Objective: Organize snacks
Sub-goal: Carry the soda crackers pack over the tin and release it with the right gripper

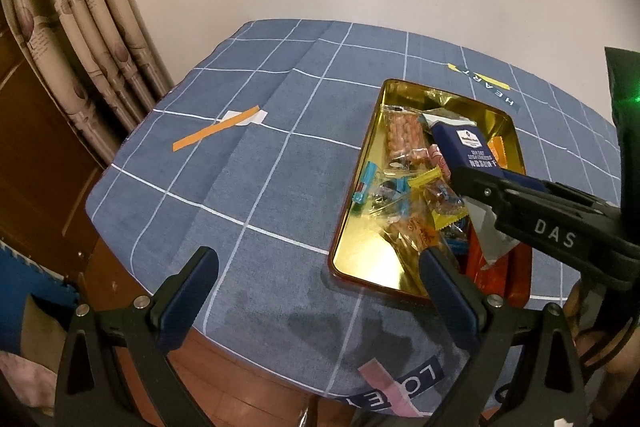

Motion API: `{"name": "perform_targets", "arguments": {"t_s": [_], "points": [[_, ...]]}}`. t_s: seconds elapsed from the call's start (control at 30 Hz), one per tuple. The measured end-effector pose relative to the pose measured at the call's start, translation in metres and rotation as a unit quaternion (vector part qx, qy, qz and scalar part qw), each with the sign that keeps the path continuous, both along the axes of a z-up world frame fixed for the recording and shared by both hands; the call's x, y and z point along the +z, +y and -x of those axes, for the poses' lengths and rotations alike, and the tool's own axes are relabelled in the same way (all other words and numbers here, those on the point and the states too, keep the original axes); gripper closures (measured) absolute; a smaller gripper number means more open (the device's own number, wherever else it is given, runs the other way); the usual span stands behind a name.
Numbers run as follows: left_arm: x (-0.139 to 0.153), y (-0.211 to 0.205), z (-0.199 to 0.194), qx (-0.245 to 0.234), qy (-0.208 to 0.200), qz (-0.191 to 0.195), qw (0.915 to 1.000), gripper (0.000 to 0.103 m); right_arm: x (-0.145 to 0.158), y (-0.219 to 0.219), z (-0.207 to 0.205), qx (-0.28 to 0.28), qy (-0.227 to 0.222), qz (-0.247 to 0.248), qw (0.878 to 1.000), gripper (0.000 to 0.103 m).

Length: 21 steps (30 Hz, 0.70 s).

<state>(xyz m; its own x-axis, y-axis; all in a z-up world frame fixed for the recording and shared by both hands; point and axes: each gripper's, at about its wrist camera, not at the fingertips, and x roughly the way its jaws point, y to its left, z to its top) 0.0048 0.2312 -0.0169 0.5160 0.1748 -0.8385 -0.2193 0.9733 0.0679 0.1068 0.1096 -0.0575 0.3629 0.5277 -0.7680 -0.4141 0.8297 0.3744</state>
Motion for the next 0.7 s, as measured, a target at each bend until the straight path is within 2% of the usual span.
{"name": "perform_targets", "arguments": {"t_s": [0.7], "points": [[-0.003,0.007,-0.002,0.005,0.008,0.017,0.9998,0.004,-0.008,0.005,-0.012,-0.025,0.021,-0.001,0.999,0.052]]}}
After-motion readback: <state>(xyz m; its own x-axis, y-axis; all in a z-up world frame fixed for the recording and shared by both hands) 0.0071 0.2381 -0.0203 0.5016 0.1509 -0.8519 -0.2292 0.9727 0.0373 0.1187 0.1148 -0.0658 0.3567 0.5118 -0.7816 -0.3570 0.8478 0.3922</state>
